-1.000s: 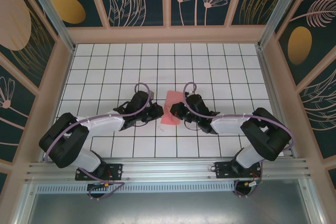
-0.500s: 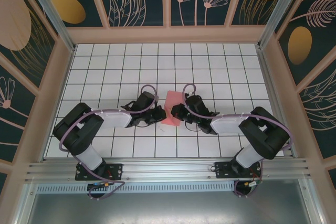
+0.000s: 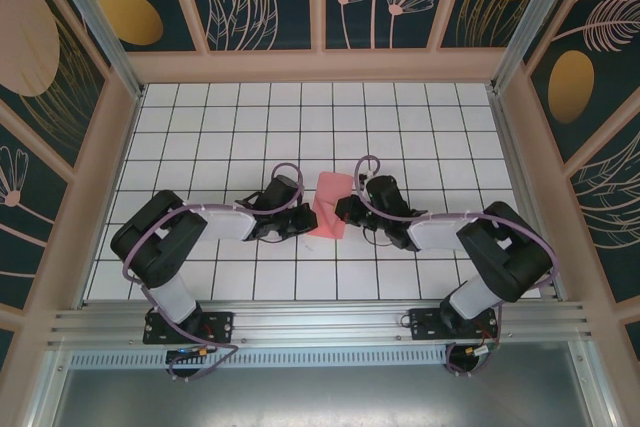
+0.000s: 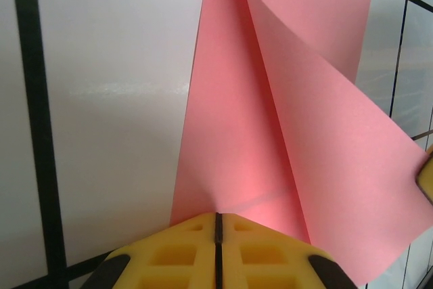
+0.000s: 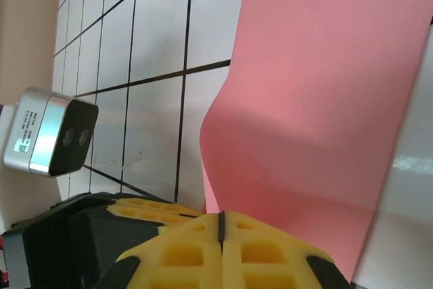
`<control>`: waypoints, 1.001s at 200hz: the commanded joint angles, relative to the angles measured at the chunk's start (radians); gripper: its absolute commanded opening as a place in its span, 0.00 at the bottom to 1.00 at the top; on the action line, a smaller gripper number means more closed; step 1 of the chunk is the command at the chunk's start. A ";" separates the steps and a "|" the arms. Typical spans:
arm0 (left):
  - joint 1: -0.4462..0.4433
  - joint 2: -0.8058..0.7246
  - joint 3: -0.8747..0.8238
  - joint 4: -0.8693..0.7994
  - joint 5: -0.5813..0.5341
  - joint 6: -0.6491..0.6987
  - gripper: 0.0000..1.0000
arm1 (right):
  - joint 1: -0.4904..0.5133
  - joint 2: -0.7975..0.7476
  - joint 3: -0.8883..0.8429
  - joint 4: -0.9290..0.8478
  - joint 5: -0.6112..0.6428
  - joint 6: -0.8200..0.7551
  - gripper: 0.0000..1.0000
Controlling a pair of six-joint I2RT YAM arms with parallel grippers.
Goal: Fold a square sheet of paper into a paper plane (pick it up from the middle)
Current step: Fold the triangle a second time at the center of the table.
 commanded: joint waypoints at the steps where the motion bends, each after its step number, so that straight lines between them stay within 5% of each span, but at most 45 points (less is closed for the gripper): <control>1: -0.002 0.035 0.009 -0.041 -0.015 0.028 0.11 | -0.022 0.026 0.015 -0.023 -0.062 -0.085 0.00; 200: -0.001 0.069 0.032 -0.077 -0.020 0.053 0.12 | -0.106 0.115 0.087 -0.107 -0.118 -0.339 0.00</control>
